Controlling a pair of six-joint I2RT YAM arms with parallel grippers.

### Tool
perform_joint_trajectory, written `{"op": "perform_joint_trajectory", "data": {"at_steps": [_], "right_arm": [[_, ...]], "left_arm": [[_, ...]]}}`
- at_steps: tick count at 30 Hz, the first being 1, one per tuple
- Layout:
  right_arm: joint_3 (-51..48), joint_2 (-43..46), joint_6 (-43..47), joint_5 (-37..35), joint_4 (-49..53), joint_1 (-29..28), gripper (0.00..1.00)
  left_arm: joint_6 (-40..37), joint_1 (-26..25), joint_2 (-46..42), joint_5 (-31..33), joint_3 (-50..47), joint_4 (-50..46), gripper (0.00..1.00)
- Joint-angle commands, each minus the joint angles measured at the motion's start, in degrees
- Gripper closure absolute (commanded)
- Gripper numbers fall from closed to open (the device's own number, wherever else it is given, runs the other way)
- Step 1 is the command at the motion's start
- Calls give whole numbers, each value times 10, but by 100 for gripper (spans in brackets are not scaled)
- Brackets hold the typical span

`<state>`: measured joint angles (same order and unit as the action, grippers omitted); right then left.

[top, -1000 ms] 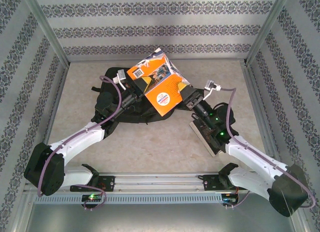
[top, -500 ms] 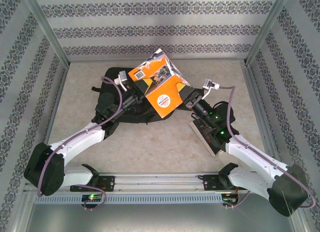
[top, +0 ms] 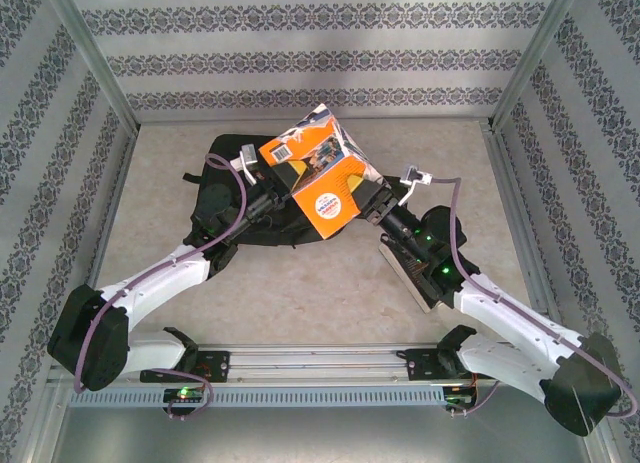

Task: Pack the student bag

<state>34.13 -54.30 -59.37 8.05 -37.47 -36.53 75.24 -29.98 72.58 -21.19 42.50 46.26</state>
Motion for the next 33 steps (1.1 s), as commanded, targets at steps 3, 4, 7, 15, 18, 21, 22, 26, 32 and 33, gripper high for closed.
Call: {"op": "perform_joint_trajectory", "data": {"at_steps": [3,4,7,15,18,21,22,26,32,33], "right_arm": [[12,16,30,-27,18,-2,81],[16,13,31,-27,23,-1,90],[35,12,47,-29,77,4,100],[73,112,137,-150,375,35,100],[92,147,153,-212,489,48,100],[93,176,157,-269,565,62,100],[89,186,162,-275,579,68,100],[74,221,172,-314,627,75,100],[47,260,189,-311,639,86,100],[44,262,189,-307,641,87,100]], "left_arm": [[-20,-3,-15,8,7,0,100],[-23,-4,-15,5,9,-6,100],[-42,-4,-14,-15,22,-36,93],[-295,-4,-8,-18,141,-399,43],[-389,-7,52,-22,217,-525,39],[-476,-20,122,10,293,-622,35],[-505,-26,145,24,321,-649,34],[-602,-50,246,72,436,-755,31],[-676,-78,369,126,573,-832,25],[-679,-80,383,130,586,-835,25]]}}
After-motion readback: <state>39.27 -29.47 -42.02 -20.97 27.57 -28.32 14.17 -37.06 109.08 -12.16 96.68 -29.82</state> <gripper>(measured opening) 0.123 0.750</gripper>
